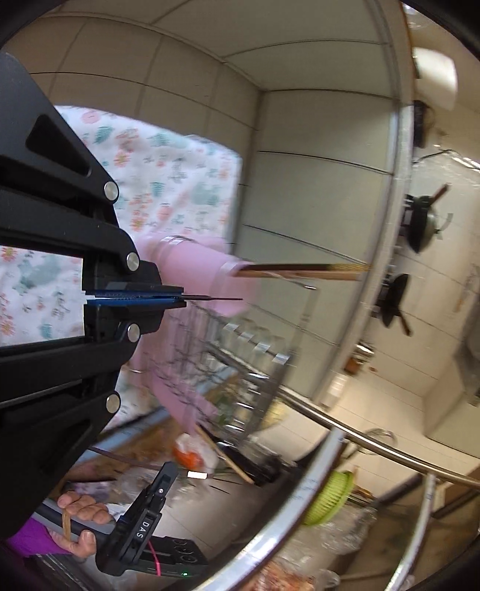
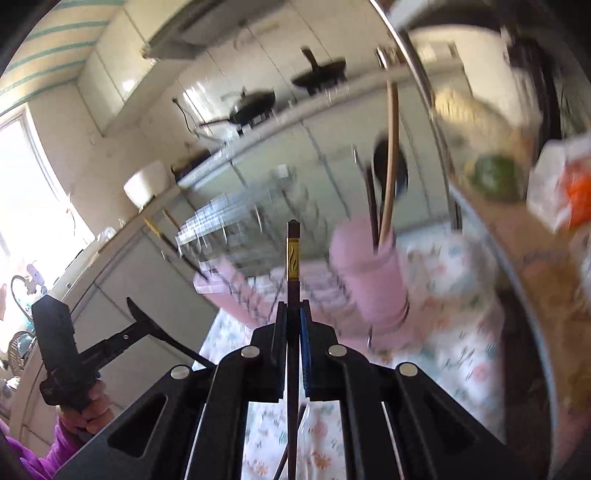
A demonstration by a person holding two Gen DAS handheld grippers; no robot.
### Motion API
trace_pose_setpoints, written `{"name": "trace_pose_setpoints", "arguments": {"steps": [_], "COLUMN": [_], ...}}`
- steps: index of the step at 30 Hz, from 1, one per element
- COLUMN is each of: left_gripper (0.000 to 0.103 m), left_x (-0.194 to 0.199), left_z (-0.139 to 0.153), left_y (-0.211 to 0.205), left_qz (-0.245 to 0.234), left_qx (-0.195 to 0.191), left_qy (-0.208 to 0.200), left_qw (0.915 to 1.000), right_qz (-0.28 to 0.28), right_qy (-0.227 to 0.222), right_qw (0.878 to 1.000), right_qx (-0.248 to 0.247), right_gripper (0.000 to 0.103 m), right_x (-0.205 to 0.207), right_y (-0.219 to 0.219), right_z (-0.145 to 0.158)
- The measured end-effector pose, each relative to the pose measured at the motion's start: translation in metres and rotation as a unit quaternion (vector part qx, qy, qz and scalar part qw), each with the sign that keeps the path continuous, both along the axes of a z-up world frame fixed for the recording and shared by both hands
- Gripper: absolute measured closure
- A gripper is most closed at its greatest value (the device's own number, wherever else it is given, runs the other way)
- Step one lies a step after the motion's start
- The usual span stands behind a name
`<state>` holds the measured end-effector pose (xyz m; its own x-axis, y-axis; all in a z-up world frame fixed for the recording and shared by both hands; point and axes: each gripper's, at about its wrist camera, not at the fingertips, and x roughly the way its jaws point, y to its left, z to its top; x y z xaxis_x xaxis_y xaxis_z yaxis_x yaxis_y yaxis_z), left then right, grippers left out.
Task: Organize utensils
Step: 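Lift both chopsticks and carry them above the pink cup with both tools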
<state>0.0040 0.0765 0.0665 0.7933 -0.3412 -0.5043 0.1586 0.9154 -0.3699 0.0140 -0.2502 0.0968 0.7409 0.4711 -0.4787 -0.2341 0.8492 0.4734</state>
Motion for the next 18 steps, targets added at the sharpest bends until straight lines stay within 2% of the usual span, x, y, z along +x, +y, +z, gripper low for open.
{"name": "trace_pose_setpoints", "arguments": {"steps": [6, 10, 15, 18], "left_gripper": [0.103, 0.103, 0.103, 0.103], "left_x": [0.003, 0.01, 0.021, 0.028], "left_z": [0.044, 0.063, 0.081, 0.087], "left_y": [0.004, 0.005, 0.003, 0.0], "left_qz": [0.014, 0.022, 0.026, 0.032], "left_qx": [-0.006, -0.008, -0.009, 0.0], "left_qy": [-0.059, -0.079, -0.104, -0.116], "left_qw": [0.9981, 0.9966, 0.9942, 0.9927], "right_qz": [-0.055, -0.096, -0.144, -0.162], "right_qy": [-0.102, -0.167, -0.228, -0.245], "right_qw": [0.993, 0.981, 0.963, 0.956], "right_qx": [-0.009, -0.017, -0.022, -0.018], "right_gripper": [0.097, 0.097, 0.097, 0.097], "right_x": [-0.006, -0.003, 0.003, 0.011], "right_y": [-0.019, -0.027, -0.034, -0.039], "right_z": [0.057, 0.085, 0.105, 0.106]}}
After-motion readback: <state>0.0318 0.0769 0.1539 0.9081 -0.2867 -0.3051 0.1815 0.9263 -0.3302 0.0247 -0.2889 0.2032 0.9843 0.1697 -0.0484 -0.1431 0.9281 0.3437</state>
